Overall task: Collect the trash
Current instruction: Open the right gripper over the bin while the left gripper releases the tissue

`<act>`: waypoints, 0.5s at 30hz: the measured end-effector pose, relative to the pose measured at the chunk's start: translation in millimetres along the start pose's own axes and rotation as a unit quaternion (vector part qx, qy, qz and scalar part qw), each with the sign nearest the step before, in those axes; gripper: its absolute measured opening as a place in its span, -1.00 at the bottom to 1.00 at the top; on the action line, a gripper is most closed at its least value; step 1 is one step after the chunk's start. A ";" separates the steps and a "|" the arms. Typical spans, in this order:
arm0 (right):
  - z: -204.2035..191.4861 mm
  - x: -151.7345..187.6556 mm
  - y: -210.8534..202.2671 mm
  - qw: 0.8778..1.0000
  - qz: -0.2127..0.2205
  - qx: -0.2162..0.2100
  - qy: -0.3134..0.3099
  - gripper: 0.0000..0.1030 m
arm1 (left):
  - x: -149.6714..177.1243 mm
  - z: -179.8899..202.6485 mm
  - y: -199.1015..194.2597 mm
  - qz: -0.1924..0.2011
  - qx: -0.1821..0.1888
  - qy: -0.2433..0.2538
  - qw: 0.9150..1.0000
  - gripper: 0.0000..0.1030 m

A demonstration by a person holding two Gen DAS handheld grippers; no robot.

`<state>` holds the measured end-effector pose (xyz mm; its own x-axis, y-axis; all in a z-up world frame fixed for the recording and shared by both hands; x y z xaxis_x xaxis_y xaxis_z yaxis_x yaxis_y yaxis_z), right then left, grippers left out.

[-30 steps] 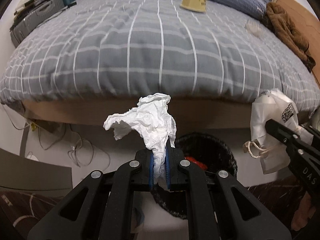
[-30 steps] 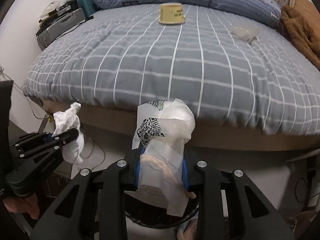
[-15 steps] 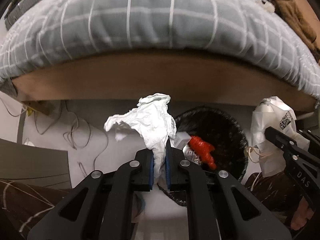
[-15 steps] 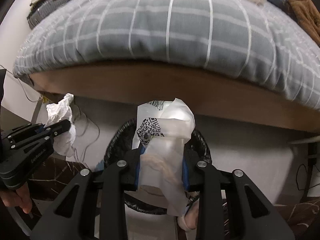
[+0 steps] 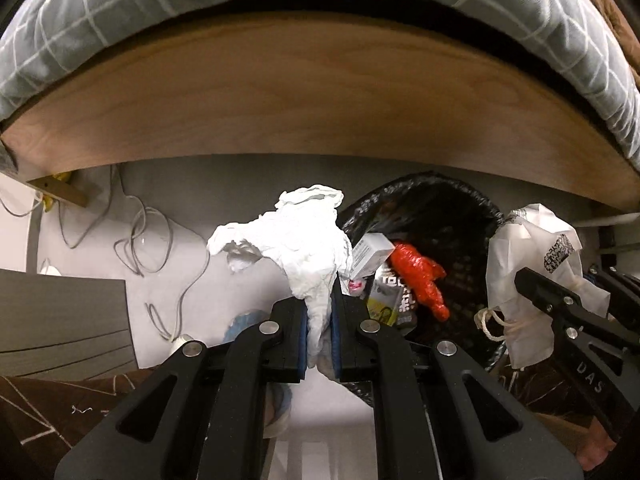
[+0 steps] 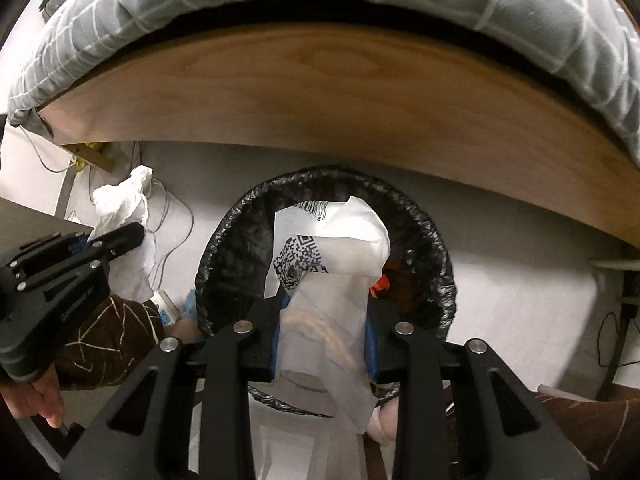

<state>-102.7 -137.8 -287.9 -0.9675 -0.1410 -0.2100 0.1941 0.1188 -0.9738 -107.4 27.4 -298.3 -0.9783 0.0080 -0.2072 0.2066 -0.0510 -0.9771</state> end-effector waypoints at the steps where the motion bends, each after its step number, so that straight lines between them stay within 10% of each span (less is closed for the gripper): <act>1: -1.8 -0.9 1.1 1.000 0.001 0.001 -0.002 -0.36 | 0.4 -0.9 0.2 -0.001 0.000 -0.001 1.000 -0.84; 15: 48.3 13.3 -23.9 0.998 0.044 0.039 0.032 0.65 | -8.4 63.0 5.9 -0.002 0.021 0.058 0.998 -0.84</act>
<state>-112.3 -190.0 -271.7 -0.9542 -0.0702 -0.2908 0.2877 0.0514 -0.9563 -99.1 -36.0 -299.3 -0.9699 0.1234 -0.2101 0.1995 -0.0933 -0.9755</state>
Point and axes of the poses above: each gripper's, at about its wrist camera, not at the fingertips, and y roughly the way its jaws point, z to its right, x to its underside, the point moved 1 cm from there along y, roughly the way its jaws point, and after that the axes turned 1 degree about z, right-handed, at the moved point
